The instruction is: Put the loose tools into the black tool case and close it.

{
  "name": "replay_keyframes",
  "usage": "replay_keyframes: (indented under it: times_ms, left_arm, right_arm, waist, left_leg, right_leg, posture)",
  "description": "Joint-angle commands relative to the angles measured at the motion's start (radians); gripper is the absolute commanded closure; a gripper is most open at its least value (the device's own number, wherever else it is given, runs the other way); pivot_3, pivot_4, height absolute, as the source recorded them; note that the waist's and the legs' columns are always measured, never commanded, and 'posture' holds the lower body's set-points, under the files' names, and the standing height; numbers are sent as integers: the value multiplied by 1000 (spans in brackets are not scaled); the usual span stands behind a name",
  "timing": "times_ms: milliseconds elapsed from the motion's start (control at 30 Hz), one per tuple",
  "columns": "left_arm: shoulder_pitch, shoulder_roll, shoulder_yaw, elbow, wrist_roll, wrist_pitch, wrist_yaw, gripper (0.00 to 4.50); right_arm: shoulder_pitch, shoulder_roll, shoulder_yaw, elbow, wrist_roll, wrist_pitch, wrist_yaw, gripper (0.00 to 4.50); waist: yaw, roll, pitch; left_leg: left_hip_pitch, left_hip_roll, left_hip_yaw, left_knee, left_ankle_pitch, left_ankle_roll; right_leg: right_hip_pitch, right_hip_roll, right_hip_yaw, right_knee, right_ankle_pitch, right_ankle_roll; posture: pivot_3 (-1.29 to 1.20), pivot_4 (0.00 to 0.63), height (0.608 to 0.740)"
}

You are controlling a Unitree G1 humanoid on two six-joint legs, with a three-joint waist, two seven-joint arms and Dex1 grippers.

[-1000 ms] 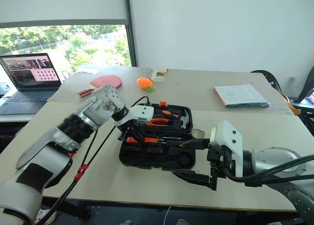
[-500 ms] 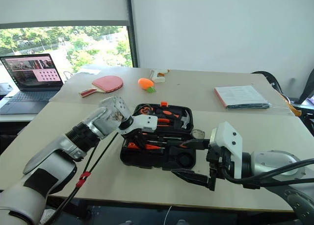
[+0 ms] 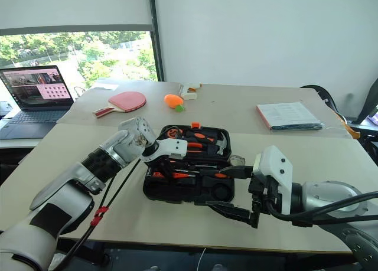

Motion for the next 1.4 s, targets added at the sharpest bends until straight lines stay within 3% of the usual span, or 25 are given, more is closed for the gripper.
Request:
replay_keyframes:
  times_ms: [33, 733, 800, 867, 1033, 1100, 1133, 1300, 1367, 1400]
  left_arm:
    - [23, 14, -5, -22, 12, 14, -26, 4095]
    - [27, 7, 9, 46, 39, -4, -39, 4095]
    - [23, 8, 23, 38, 32, 5, -46, 3093]
    - [12, 12, 38, 22, 16, 35, -67, 2649]
    - [-38, 65, 75, -43, -50, 96, -109, 778]
    - [-73, 107, 80, -68, -115, 116, -110, 218]
    - [-84, 124, 76, -75, -136, 119, -110, 54]
    - [-117, 154, 107, -39, -144, 47, -108, 54]
    - [-117, 139, 125, -14, -139, 10, -89, 573]
    - [-107, 133, 129, -11, -136, -22, -75, 573]
  right_arm:
    - [-27, 0, -16, -17, 1, -26, -9, 0]
    - [-56, 11, 8, -4, -29, -27, -12, 0]
    - [-58, 13, 11, -4, -32, -27, -12, 0]
    - [-57, 14, 13, -5, -35, -28, -10, 0]
    - [-52, 19, 19, -6, -41, -25, -4, 0]
    - [-43, 20, 22, -7, -41, -24, 0, 0]
    - [-41, 21, 23, -7, -42, -25, 1, 0]
    - [-42, 25, 27, 3, -46, -26, 3, 0]
    - [-43, 26, 30, 7, -50, -28, 6, 0]
    - [-44, 27, 33, 9, -55, -30, 7, 0]
  waist:
    - [0, 0, 0]
    - [-5, 1, -1]
    - [-6, 1, -1]
    - [-5, 1, -1]
    - [-5, 1, -1]
    - [-4, 1, -1]
    - [-2, 1, 0]
    - [4, 1, 0]
    - [6, 1, 0]
    - [6, 1, 0]
  left_leg:
    - [0, 0, 0, 0, 0, 0]
    - [5, 1, 1, 0, 0, 0]
    - [5, 1, 1, -1, 0, 0]
    - [5, 1, 1, -1, 0, 0]
    - [3, 1, 1, -1, 0, 0]
    - [3, 1, 0, -1, 0, 0]
    - [3, 1, 0, -1, 0, 0]
    - [2, 1, 0, 0, 0, 0]
    - [2, 1, 1, 0, 0, 0]
    - [2, 1, 1, 0, 0, 0]
  right_leg:
    - [0, 0, 0, 0, 0, 0]
    - [2, 1, 2, 2, 0, -1]
    - [2, 1, 2, 1, 0, -1]
    - [2, 2, 2, 1, 0, -1]
    - [1, 2, 2, 1, 0, -1]
    - [0, 2, 2, 2, 0, -1]
    - [0, 2, 2, 2, 0, -1]
    - [0, 1, 1, 1, 0, -1]
    - [1, 1, 1, 1, 0, -1]
    - [0, 1, 1, 1, 0, -1]
  posture:
    - [0, 150, 737]
    - [0, 150, 737]
    - [0, 150, 737]
    - [0, 150, 737]
    - [0, 150, 737]
    - [0, 150, 737]
    - [0, 150, 737]
    - [0, 150, 737]
    - [0, 150, 737]
    - [0, 150, 737]
